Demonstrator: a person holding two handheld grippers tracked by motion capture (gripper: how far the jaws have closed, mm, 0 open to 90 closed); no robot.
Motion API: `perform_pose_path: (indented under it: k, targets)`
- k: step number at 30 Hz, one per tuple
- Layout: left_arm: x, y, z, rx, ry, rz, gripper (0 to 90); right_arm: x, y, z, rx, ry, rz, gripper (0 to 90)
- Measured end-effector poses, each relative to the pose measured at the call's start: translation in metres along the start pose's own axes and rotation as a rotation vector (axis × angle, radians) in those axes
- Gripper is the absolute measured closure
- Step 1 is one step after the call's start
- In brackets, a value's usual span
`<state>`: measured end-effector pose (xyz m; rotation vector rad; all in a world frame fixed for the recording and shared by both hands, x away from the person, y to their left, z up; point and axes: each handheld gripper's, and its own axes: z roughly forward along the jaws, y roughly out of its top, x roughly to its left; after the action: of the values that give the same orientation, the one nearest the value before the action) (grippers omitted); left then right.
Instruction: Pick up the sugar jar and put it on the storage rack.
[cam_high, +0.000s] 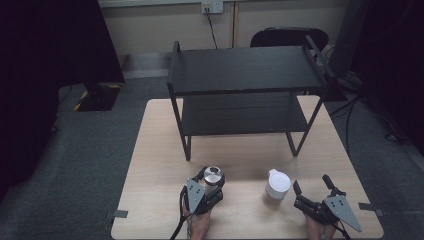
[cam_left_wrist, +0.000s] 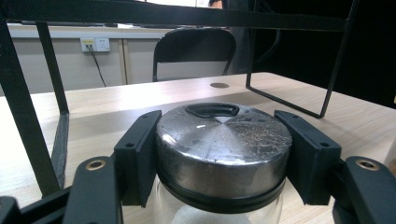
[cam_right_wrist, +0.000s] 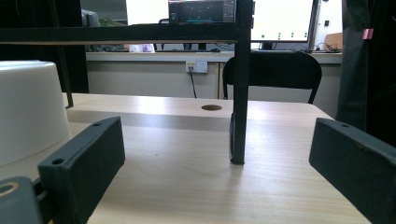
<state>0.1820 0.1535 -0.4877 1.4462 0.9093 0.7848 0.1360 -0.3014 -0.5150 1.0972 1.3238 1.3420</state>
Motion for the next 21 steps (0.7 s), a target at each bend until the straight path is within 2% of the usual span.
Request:
perform_pose_path:
  k: [5, 21]
  targets:
    - [0.001, 0.002, -0.001, 0.002, -0.008, -0.002, 35.5, 0.000, 0.000, 0.000, 0.000, 0.000, 0.000, 2.4]
    - [0.002, 0.019, -0.008, -0.016, -0.051, 0.030, 35.5, 0.000, 0.000, 0.000, 0.000, 0.000, 0.000, 2.4]
